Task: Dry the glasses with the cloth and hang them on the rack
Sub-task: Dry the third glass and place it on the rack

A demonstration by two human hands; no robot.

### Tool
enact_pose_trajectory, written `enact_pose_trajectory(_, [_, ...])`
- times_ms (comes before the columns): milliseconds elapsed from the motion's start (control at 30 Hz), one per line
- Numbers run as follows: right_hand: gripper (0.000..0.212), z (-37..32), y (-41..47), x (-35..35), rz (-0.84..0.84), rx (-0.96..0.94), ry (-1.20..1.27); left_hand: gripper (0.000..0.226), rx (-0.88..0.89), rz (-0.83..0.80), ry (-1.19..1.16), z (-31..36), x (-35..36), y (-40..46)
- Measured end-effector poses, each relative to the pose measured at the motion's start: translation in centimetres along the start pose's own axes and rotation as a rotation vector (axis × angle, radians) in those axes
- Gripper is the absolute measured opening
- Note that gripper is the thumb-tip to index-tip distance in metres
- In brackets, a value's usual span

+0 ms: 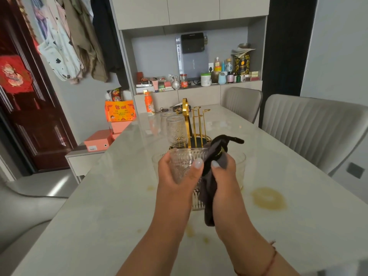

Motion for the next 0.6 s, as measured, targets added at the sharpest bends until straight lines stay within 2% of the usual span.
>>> enact_pose_trajectory(33, [0.035,-0.3,0.0,0.1,-0.026,-0.002,-0.003,0.098,-0.018,-0.018,-0.054,-0.1,0.1,0.1])
enact_pose_trajectory(167, [0.028,-1.1,0.7,0.8,-0.179,0.087,0.199,0.058,-0.094,-0.134,-0.346,-0.1,0.4,0.5])
enact_pose_trajectory(267, [0.038,-0.7,0.5,1.2,-0.256,0.249,0.44,0.058,-0.148,-0.242,-0.427,-0.1,0.9,0.2])
enact_pose_trajectory(333, [0.042,-0.1,0.7,1.0,-0.211,0.285,0.506,0.063,-0.132,-0.24,-0.35,-0.2,0.6,0.6])
enact_pose_trajectory(400, [0.035,0.4,1.0,0.3,-0.096,0.224,0.445,0.074,-0.073,-0.137,-0.149,0.2,-0.1,1.1])
enact_pose_trajectory(500, [0.02,0.4,1.0,-0.7,0.052,0.085,0.179,0.088,0.017,-0.034,0.065,0.7,-0.1,0.9])
enact_pose_trajectory(600, [0.017,-0.5,0.6,-0.4,0.0,0.014,0.083,0.072,0.002,-0.061,-0.039,0.7,0.5,0.4])
Point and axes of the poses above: each hand's wrist, its own y-axis towards the middle knuckle, its own x-axis out of the palm, z = x × y, the point moved 6 cm from there along y, towards the middle knuckle
